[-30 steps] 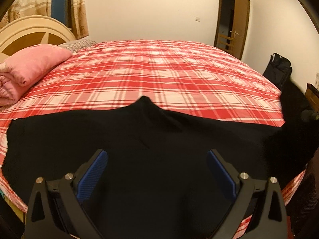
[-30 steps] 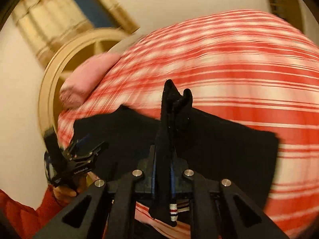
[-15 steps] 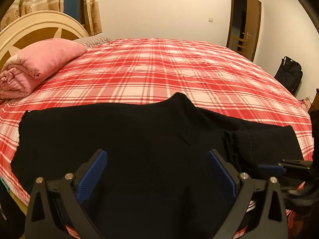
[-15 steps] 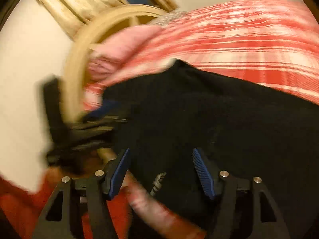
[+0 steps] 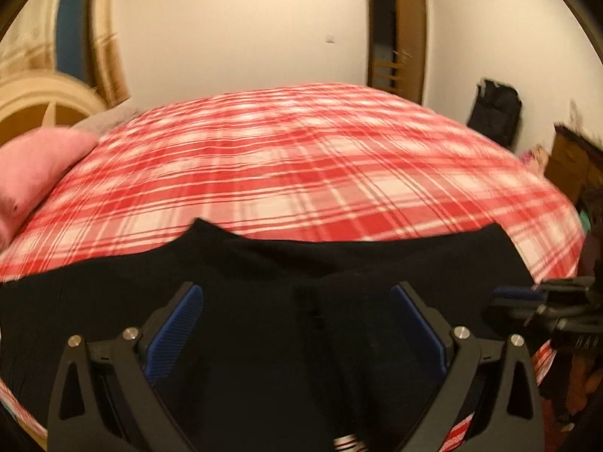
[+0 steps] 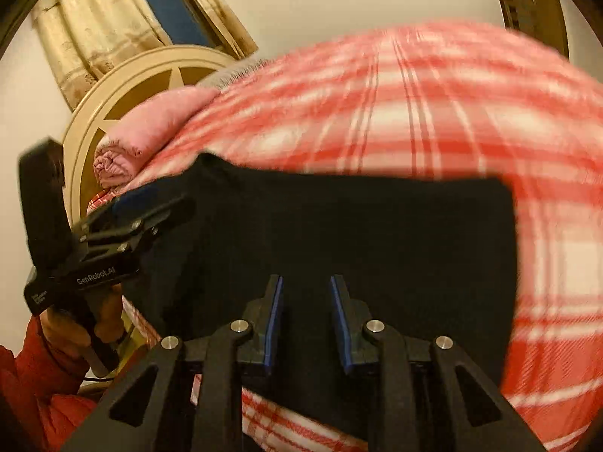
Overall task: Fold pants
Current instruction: 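Fold the held pants edge with the right gripper toward the left tool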
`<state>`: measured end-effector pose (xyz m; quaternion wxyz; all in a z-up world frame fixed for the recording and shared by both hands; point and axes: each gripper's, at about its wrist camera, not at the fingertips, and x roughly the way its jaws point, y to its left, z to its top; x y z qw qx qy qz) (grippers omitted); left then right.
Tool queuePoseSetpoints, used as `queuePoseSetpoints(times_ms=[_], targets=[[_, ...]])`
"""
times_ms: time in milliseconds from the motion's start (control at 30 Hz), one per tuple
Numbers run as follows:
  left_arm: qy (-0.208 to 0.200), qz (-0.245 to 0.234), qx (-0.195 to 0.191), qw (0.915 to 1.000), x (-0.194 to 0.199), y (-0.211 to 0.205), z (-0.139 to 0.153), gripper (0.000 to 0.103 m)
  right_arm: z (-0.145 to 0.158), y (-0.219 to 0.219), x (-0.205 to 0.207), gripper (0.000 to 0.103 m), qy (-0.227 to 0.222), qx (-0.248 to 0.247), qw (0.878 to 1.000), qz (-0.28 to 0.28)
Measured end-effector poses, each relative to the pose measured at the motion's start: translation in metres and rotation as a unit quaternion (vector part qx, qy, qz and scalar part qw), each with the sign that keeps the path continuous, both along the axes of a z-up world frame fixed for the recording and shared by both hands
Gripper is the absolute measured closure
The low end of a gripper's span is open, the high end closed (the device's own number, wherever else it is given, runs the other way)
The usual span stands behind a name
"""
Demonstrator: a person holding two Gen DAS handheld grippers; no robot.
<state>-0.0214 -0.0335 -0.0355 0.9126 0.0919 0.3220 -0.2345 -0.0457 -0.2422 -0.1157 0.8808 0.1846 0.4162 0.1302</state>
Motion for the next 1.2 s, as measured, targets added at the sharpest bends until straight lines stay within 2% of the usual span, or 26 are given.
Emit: queuePoseSetpoints(times_ms=[67, 133, 233, 300, 367, 467, 533, 600, 667, 800, 933, 967, 1067, 1133, 1200], targets=[[0.008, -0.001, 0.016, 0.9998, 0.000, -0.011, -0.009, 0.001, 0.001, 0.002, -0.002, 0.076, 0.002, 0.003, 1.000, 0.011], [0.029, -0.002, 0.026, 0.9992, 0.002, -0.017, -0.020, 0.001, 0.009, -0.001, -0.002, 0.076, -0.005, -0.018, 1.000, 0.014], [0.045, 0.006, 0.046, 0.9979, 0.002, -0.019, -0.031, 0.001, 0.031, -0.029, -0.004, 0.076, -0.048, -0.031, 0.998, -0.037], [0.048, 0.008, 0.041, 0.9980, 0.000, -0.018, -0.030, 0.001, 0.038, -0.052, 0.005, 0.076, -0.059, -0.037, 0.994, -0.087], [0.048, 0.009, 0.038, 0.9981, -0.003, -0.019, -0.030, 0.001, 0.034, -0.063, 0.018, 0.076, -0.061, -0.065, 0.989, -0.114], [0.050, 0.011, 0.051, 0.9974, -0.003, -0.025, -0.035, 0.001, 0.013, -0.066, 0.036, 0.076, -0.044, -0.114, 0.983, -0.134], [0.052, 0.014, 0.060, 0.9967, -0.003, -0.027, -0.038, 0.001, 0.010, -0.061, 0.035, 0.076, -0.066, -0.128, 0.979, -0.143], [0.055, 0.016, 0.060, 0.9965, -0.003, -0.027, -0.040, 0.001, 0.008, -0.051, 0.036, 0.076, -0.066, -0.168, 0.973, -0.146], [0.059, 0.018, 0.061, 0.9962, -0.002, -0.026, -0.040, 0.000, 0.010, -0.045, 0.037, 0.075, -0.068, -0.187, 0.969, -0.149], [0.074, 0.025, 0.051, 0.9956, 0.001, -0.024, -0.042, 0.000, 0.010, -0.048, 0.036, 0.074, -0.070, -0.189, 0.967, -0.154], [0.080, 0.027, 0.051, 0.9951, 0.002, -0.020, -0.039, 0.000, 0.021, -0.045, 0.037, 0.073, -0.037, -0.200, 0.966, -0.156], [0.076, 0.031, 0.053, 0.9953, 0.002, -0.017, -0.036, 0.000, 0.031, -0.041, 0.031, 0.073, -0.054, -0.187, 0.968, -0.159], [0.061, 0.051, 0.043, 0.9959, 0.005, 0.000, -0.023, 0.000, 0.045, -0.015, 0.019, 0.069, -0.096, -0.170, 0.974, -0.111], [0.062, 0.070, 0.035, 0.9950, 0.010, 0.013, -0.019, 0.000, 0.045, 0.005, 0.019, 0.064, -0.097, -0.160, 0.979, -0.080], [0.068, 0.098, 0.037, 0.9921, 0.019, 0.028, -0.018, 0.000, 0.038, 0.032, 0.023, 0.064, -0.089, -0.145, 0.985, -0.030]])
